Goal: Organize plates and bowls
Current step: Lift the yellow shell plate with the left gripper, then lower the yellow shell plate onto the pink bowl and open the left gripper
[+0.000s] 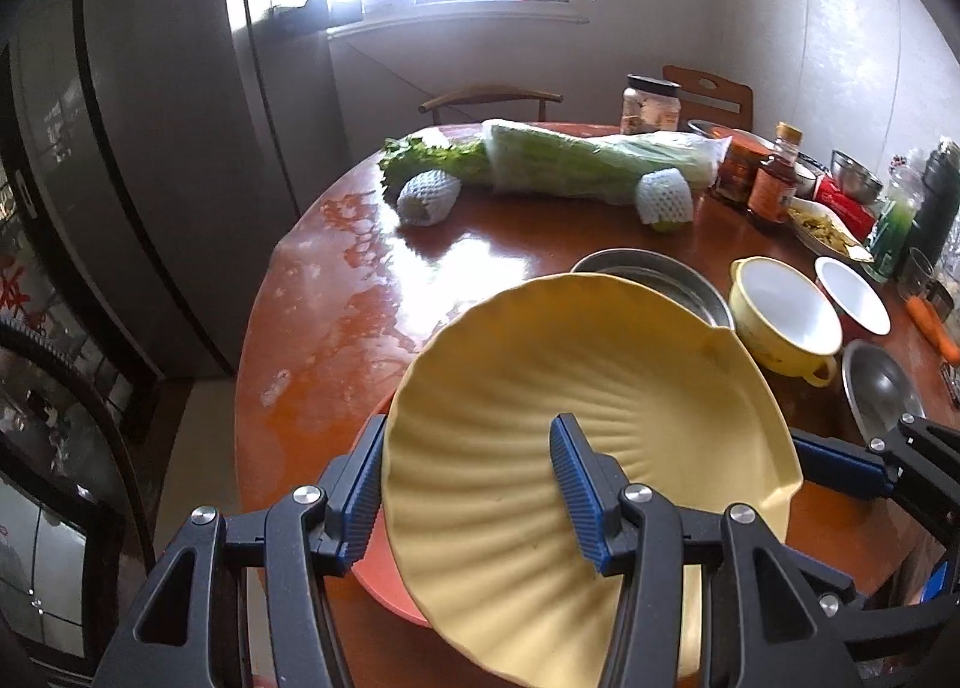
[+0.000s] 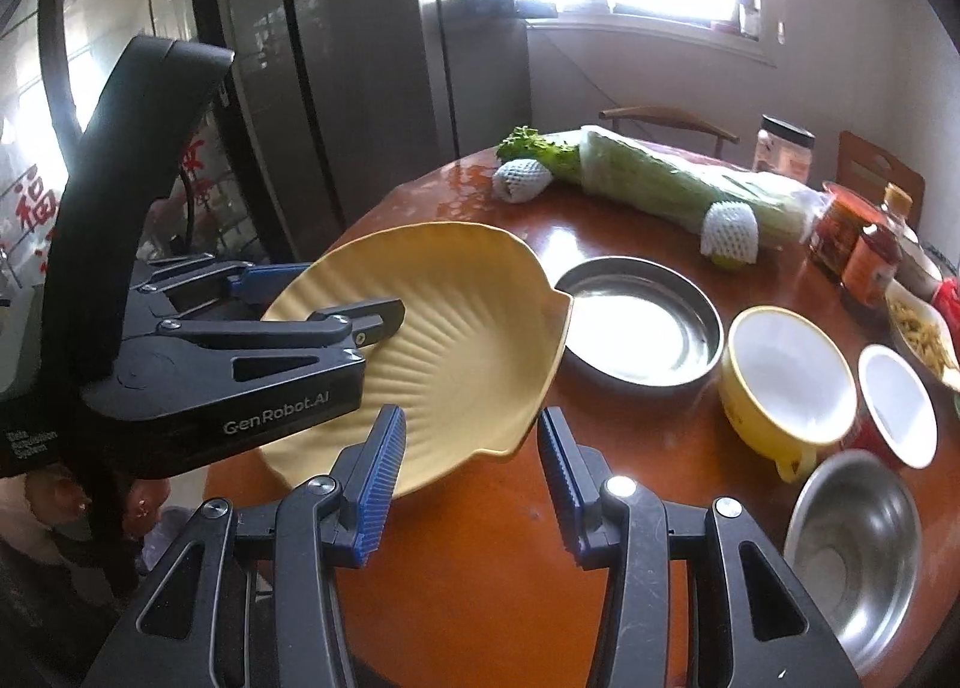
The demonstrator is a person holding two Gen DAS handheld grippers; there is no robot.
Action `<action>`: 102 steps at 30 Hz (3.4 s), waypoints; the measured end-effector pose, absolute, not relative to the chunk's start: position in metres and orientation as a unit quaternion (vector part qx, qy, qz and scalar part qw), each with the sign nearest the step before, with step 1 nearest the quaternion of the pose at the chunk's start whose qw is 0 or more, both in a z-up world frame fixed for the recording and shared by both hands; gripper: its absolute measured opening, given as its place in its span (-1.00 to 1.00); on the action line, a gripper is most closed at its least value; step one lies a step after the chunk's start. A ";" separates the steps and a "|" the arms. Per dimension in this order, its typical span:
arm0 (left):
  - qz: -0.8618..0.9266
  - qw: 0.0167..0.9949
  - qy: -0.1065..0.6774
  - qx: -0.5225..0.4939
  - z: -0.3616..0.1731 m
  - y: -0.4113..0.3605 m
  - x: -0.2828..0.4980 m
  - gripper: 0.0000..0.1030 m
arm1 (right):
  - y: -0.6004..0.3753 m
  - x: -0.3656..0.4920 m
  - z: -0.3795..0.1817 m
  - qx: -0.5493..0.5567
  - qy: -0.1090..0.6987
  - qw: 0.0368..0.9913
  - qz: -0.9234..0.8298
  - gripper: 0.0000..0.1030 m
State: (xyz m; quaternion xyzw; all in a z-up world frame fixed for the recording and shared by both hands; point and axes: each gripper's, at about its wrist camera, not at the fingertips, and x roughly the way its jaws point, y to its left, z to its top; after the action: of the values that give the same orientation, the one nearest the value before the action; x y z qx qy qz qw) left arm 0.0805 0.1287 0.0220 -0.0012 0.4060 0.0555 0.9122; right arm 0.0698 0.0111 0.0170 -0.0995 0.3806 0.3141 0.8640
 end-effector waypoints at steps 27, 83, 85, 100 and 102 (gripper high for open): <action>0.071 0.893 0.445 -0.017 -0.019 0.162 0.107 0.03 | 0.048 0.096 -0.020 -0.118 0.431 0.835 0.320 -0.06; 0.068 0.907 0.413 -0.038 0.009 0.163 0.102 0.11 | 0.044 0.101 -0.011 -0.107 0.421 0.838 0.332 -0.06; 0.061 0.909 0.411 -0.037 0.012 0.158 0.103 0.12 | 0.039 0.102 -0.010 -0.104 0.420 0.840 0.328 -0.06; 0.013 0.909 0.417 -0.017 0.021 0.113 0.126 0.14 | -0.006 0.118 -0.001 -0.085 0.412 0.860 0.290 -0.06; 0.005 0.906 0.422 -0.014 0.022 0.106 0.136 0.14 | -0.010 0.121 -0.001 -0.087 0.409 0.863 0.283 -0.06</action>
State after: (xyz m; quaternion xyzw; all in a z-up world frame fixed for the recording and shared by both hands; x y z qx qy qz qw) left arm 0.1357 0.1063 0.0218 -0.0139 0.4220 0.0046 0.9065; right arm 0.1208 -0.0098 -0.0007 -0.0868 0.4089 0.2826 0.8634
